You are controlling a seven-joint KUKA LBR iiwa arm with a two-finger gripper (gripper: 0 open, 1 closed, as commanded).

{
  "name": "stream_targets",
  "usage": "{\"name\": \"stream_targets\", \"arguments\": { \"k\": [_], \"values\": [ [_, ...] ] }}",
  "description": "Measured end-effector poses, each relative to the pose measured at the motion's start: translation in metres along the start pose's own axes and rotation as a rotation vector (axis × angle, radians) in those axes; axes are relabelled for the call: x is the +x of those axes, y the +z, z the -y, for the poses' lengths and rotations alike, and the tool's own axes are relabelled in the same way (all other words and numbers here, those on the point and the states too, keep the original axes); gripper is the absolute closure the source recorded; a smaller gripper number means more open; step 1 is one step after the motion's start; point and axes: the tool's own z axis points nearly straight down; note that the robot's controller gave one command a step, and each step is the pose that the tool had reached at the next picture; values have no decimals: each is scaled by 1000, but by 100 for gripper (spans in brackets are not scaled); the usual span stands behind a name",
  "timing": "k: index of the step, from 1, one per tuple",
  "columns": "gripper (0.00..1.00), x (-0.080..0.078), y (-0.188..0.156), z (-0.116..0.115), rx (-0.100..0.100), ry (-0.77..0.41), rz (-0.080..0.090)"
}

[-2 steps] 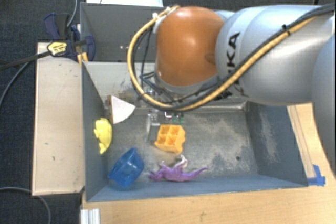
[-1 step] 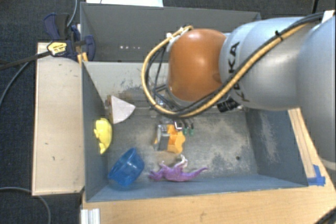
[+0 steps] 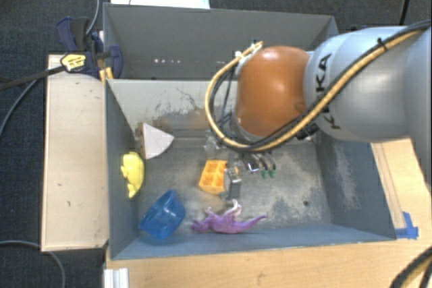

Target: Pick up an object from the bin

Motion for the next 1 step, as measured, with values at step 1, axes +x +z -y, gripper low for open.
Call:
{"name": "stream_targets", "arguments": {
  "k": [1],
  "values": [
    [0, -14, 29, 23, -1, 43, 10]
  ]
}}
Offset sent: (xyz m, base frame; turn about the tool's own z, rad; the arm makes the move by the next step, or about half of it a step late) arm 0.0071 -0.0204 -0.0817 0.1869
